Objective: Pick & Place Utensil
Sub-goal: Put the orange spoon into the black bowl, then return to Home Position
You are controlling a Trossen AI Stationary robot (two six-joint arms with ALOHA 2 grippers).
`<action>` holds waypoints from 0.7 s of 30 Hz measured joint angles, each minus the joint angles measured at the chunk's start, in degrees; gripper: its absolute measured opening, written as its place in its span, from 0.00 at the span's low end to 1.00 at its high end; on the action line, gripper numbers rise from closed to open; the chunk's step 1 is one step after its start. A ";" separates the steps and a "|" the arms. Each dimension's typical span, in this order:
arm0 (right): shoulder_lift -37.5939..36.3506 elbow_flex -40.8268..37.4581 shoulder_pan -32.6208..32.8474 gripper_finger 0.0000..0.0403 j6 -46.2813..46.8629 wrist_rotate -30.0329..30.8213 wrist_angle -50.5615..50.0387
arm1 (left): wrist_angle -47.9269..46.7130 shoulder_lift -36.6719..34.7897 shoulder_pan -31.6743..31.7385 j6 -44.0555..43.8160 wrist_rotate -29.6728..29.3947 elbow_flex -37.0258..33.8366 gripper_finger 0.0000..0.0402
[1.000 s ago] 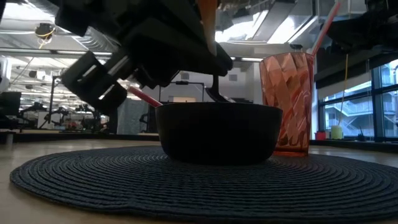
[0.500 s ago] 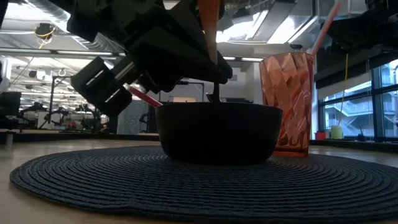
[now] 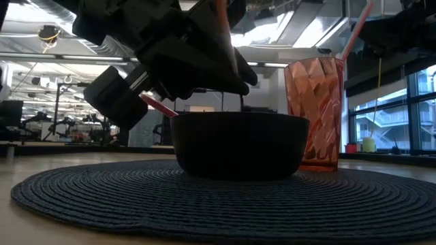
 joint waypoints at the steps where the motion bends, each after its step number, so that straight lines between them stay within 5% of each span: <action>1: 0.00 0.00 0.02 0.01 0.02 0.00 0.06 | 0.05 0.00 0.00 0.23 -0.28 0.00 0.10; 21: 0.00 0.00 0.00 0.01 1.14 -0.02 0.69 | 6.49 0.00 -0.25 2.64 -2.29 -0.04 0.16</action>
